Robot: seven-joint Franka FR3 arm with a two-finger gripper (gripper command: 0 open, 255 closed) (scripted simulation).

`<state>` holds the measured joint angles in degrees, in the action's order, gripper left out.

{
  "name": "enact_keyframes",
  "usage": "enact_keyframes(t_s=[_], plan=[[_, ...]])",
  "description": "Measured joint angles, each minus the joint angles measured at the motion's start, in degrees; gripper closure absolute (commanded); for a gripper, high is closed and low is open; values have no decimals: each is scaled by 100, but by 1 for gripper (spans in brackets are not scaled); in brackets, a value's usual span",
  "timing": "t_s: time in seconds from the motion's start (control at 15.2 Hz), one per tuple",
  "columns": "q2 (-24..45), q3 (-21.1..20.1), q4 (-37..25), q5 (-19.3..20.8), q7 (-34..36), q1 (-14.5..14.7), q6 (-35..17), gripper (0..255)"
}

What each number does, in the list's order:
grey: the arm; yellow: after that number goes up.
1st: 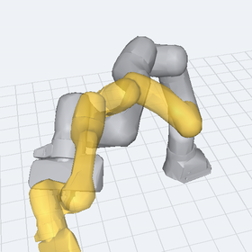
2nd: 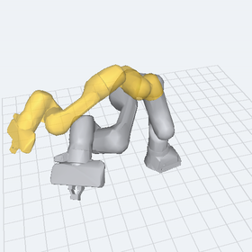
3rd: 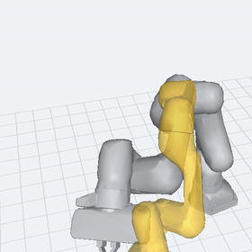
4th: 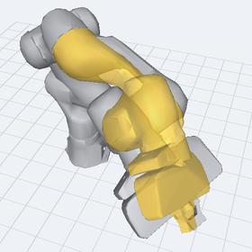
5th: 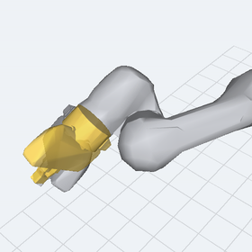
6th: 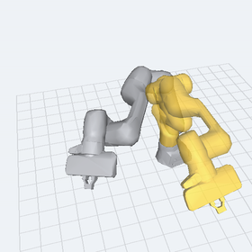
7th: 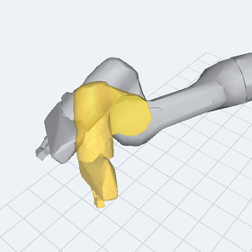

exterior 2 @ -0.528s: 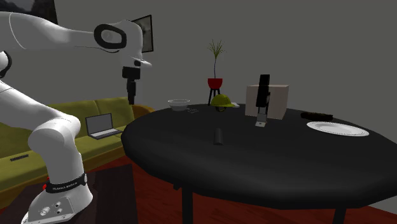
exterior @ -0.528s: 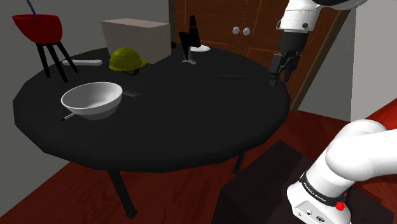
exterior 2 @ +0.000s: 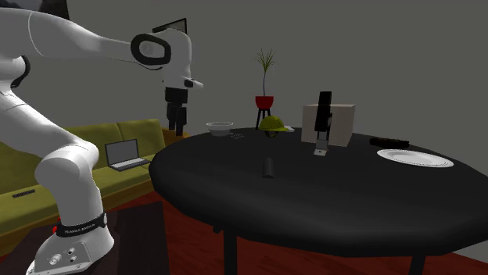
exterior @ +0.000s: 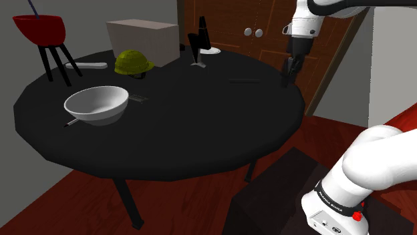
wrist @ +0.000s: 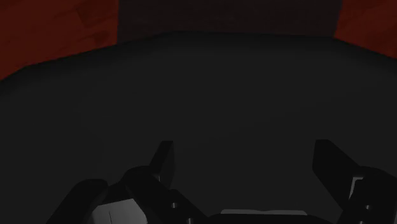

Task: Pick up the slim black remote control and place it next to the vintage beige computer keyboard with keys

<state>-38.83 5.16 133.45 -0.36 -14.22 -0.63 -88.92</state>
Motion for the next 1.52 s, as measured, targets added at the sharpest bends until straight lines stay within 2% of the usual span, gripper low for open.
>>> enact_keyframes(t_s=[0.4, 0.66, 1.19, 1.52], plan=[[1011, 673, -532, 340, -1424, 93, -514, 0], [1792, 1032, -1011, 376, -2331, 187, -838, 0], [3652, 1544, -2449, 0, -4187, 263, -1252, 0], [4842, 1582, -3642, -402, -5205, 148, -1201, 0]])
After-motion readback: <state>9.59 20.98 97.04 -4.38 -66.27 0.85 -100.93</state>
